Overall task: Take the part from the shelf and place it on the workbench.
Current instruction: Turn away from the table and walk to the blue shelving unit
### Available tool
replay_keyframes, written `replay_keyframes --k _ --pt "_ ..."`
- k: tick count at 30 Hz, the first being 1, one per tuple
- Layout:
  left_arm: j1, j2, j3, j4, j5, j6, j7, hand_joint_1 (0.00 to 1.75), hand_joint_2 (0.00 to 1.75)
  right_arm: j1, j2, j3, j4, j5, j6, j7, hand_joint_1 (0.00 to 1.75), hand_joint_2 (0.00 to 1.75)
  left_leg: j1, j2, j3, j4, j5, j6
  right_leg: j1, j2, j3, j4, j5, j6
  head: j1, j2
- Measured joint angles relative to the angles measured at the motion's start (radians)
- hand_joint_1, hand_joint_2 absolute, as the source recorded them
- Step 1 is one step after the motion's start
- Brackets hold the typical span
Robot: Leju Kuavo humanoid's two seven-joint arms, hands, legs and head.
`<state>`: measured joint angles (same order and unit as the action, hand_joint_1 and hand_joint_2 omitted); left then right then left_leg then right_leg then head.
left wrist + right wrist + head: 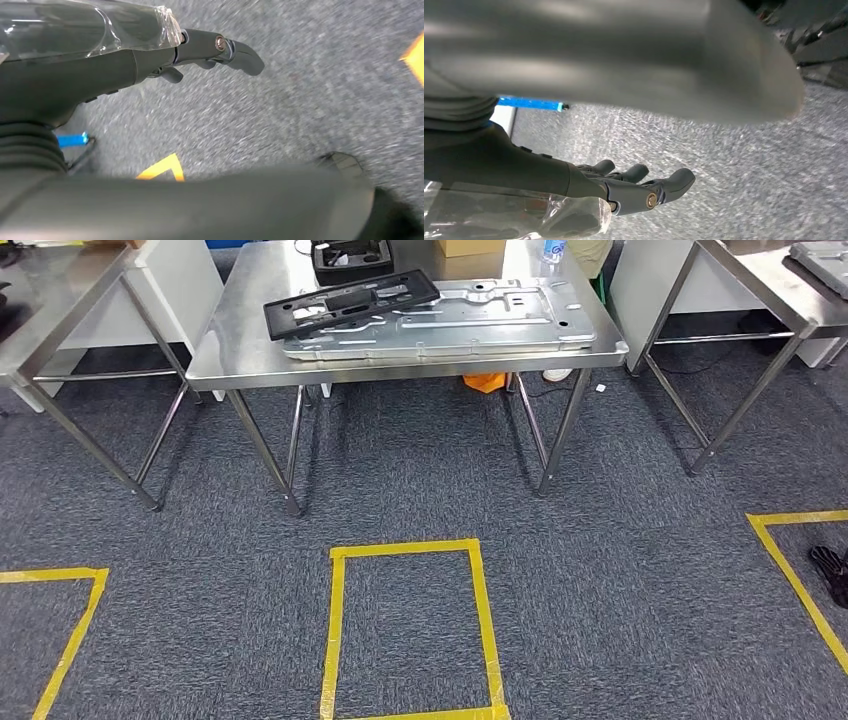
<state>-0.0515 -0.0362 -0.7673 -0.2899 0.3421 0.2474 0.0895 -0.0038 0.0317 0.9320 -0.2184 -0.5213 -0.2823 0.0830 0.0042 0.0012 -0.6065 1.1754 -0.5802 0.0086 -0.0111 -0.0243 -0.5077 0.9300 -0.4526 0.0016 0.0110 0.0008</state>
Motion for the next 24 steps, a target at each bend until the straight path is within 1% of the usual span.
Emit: replay_keyframes --k 1,2,3,4,5,6,7,8,9,10,11,12,13,14,15,16,17,18,19,20,21,22,23,24 --pt "0.013 0.001 0.016 0.0 -0.01 -0.007 -0.002 0.0 0.0 0.0 0.0 -0.02 -0.004 0.015 0.008 -0.002 0.0 0.0 0.004 0.0 -0.02 0.05 -0.016 -0.005 0.0 -0.007 -0.001 0.0 0.001 0.0 0.0 0.0" --pt "0.027 0.002 0.031 0.0 -0.018 -0.013 -0.003 0.0 0.0 -0.001 0.0 -0.038 -0.009 0.029 0.016 -0.006 0.0 0.0 0.007 0.001 -0.023 0.062 -0.013 -0.009 0.0 -0.013 -0.002 0.0 0.001 0.0 -0.001 0.0" --pt "0.041 0.003 0.046 0.0 -0.027 -0.02 -0.004 0.0 0.0 -0.003 0.0 -0.056 -0.016 0.043 0.023 -0.009 0.0 0.0 0.01 0.003 -0.004 0.031 0.008 -0.012 0.0 -0.021 -0.001 0.001 0.001 0.0 -0.001 0.0" --pt "0.054 0.005 0.06 0.0 -0.036 -0.026 -0.005 0.0 0.0 -0.006 0.0 -0.075 -0.025 0.057 0.031 -0.012 0.0 0.0 0.012 0.011 0.033 -0.038 0.043 -0.014 0.0 -0.029 0.0 0.001 0.001 0.001 -0.001 0.0" --pt "0.065 0.007 0.076 0.0 -0.046 -0.032 -0.008 0.0 0.0 -0.009 0.001 -0.095 -0.034 0.072 0.039 -0.014 0.0 0.0 0.013 0.031 0.076 -0.121 0.076 -0.014 0.001 -0.037 0.002 0.001 0.001 0.003 -0.001 0.0" --pt "0.073 0.008 0.094 0.0 -0.055 -0.039 -0.01 0.0 0.0 -0.011 0.001 -0.115 -0.044 0.087 0.046 -0.016 0.0 0.0 0.011 0.046 0.111 -0.192 0.102 -0.011 0.004 -0.045 0.003 0.002 0.0 0.008 -0.001 0.0" --pt "0.081 0.009 0.112 0.0 -0.066 -0.045 -0.014 0.0 0.0 -0.013 0.0 -0.137 -0.051 0.102 0.054 -0.017 0.0 0.0 0.008 0.057 0.13 -0.236 0.116 -0.007 0.006 -0.054 0.004 0.003 -0.001 0.013 0.001 0.0" --pt "0.089 0.01 0.13 0.0 -0.076 -0.052 -0.018 0.0 0.0 -0.014 0.0 -0.159 -0.058 0.117 0.062 -0.019 0.0 0.0 0.005 0.061 0.136 -0.255 0.12 -0.001 0.009 -0.062 0.005 0.004 -0.002 0.019 0.002 0.0" --pt "0.097 0.01 0.148 0.0 -0.086 -0.059 -0.02 0.0 0.0 -0.014 0.0 -0.18 -0.064 0.132 0.07 -0.022 0.0 0.0 0.002 0.051 0.132 -0.256 0.122 0.005 0.009 -0.07 0.006 0.004 -0.002 0.024 0.004 0.0" --pt "0.106 0.01 0.166 0.0 -0.096 -0.066 -0.023 0.0 0.0 -0.013 0.0 -0.201 -0.069 0.148 0.079 -0.026 0.0 0.0 0.003 0.042 0.129 -0.257 0.126 0.013 0.007 -0.073 0.006 0.005 -0.004 0.03 0.005 0.0" --pt "0.113 0.01 0.183 0.0 -0.107 -0.074 -0.025 0.0 0.0 -0.01 -0.002 -0.222 -0.073 0.163 0.087 -0.029 0.0 0.0 0.004 0.034 0.127 -0.258 0.13 0.021 0.004 -0.064 0.003 0.014 -0.014 0.036 0.006 0.0" --pt "0.116 0.011 0.2 0.0 -0.116 -0.08 -0.027 0.0 0.0 -0.004 -0.004 -0.243 -0.076 0.178 0.094 -0.031 0.0 0.0 0.005 0.027 0.125 -0.26 0.135 0.029 0.002 -0.048 -0.006 0.035 -0.033 0.041 0.006 0.0" --pt "0.115 0.011 0.219 -0.001 -0.127 -0.087 -0.03 0.0 0.0 0.006 -0.006 -0.265 -0.077 0.193 0.102 -0.033 0.0 0.0 0.006 0.018 0.122 -0.261 0.14 0.036 0.0 -0.025 -0.025 0.083 -0.067 0.044 0.006 0.0" --pt "0.112 0.012 0.238 -0.003 -0.137 -0.094 -0.034 0.0 0.0 0.018 -0.009 -0.288 -0.078 0.209 0.11 -0.033 0.0 0.0 0.004 0.008 0.118 -0.261 0.143 0.04 -0.001 -0.004 -0.052 0.151 -0.109 0.046 0.006 0.0" --pt "0.107 0.012 0.257 -0.007 -0.147 -0.101 -0.037 0.0 0.0 0.032 -0.011 -0.311 -0.078 0.223 0.118 -0.034 0.0 0.0 0.003 -0.004 0.114 -0.26 0.145 0.043 -0.001 0.007 -0.083 0.227 -0.147 0.046 0.007 0.0" --pt "0.103 0.012 0.276 -0.013 -0.157 -0.108 -0.041 0.0 0.0 0.049 -0.014 -0.334 -0.078 0.238 0.126 -0.034 0.0 0.0 0.002 -0.016 0.111 -0.26 0.146 0.045 -0.001 0.013 -0.109 0.291 -0.173 0.046 0.007 0.0" --pt "0.098 0.012 0.293 -0.02 -0.166 -0.115 -0.043 0.0 0.0 0.064 -0.017 -0.354 -0.078 0.251 0.133 -0.035 0.0 0.0 0.001 -0.028 0.11 -0.259 0.148 0.045 -0.001 0.016 -0.118 0.318 -0.176 0.045 0.007 0.0" --pt "0.092 0.012 0.309 -0.029 -0.174 -0.121 -0.046 0.0 0.0 0.081 -0.019 -0.374 -0.077 0.263 0.14 -0.037 0.0 0.0 0.001 -0.04 0.11 -0.258 0.148 0.045 -0.001 0.017 -0.107 0.302 -0.159 0.044 0.007 0.0" --pt "0.086 0.012 0.324 -0.039 -0.182 -0.126 -0.048 0.0 0.0 0.097 -0.023 -0.393 -0.075 0.276 0.146 -0.039 0.0 0.0 0.001 -0.053 0.111 -0.258 0.149 0.044 -0.002 0.024 -0.077 0.244 -0.124 0.043 0.007 0.0" --pt "0.078 0.012 0.34 -0.05 -0.19 -0.132 -0.051 0.0 0.0 0.112 -0.027 -0.412 -0.072 0.288 0.153 -0.042 0.0 0.0 0.002 -0.066 0.111 -0.256 0.149 0.042 -0.004 0.043 -0.038 0.166 -0.086 0.042 0.007 0.0" --pt "0.069 0.012 0.356 -0.061 -0.198 -0.138 -0.054 0.0 0.0 0.129 -0.03 -0.432 -0.069 0.3 0.159 -0.045 0.0 0.0 -0.001 -0.078 0.109 -0.252 0.148 0.039 -0.007 0.07 -0.003 0.093 -0.058 0.04 0.007 0.0" --pt "0.062 0.012 0.373 -0.072 -0.207 -0.144 -0.056 0.0 0.0 0.143 -0.032 -0.453 -0.065 0.313 0.167 -0.048 0.0 0.0 -0.002 -0.089 0.105 -0.249 0.149 0.034 -0.008 0.093 0.02 0.043 -0.041 0.038 0.007 0.0" --pt "0.059 0.013 0.391 -0.081 -0.216 -0.15 -0.058 0.0 0.0 0.152 -0.033 -0.474 -0.063 0.327 0.174 -0.05 0.0 0.0 -0.003 -0.098 0.099 -0.246 0.15 0.028 -0.009 0.109 0.029 0.02 -0.036 0.036 0.006 0.0" --pt "0.059 0.014 0.41 -0.087 -0.226 -0.157 -0.06 0.0 0.0 0.159 -0.034 -0.496 -0.062 0.342 0.182 -0.052 0.0 0.0 -0.003 -0.107 0.093 -0.244 0.152 0.022 -0.006 0.109 0.029 0.016 -0.038 0.033 0.006 0.0"
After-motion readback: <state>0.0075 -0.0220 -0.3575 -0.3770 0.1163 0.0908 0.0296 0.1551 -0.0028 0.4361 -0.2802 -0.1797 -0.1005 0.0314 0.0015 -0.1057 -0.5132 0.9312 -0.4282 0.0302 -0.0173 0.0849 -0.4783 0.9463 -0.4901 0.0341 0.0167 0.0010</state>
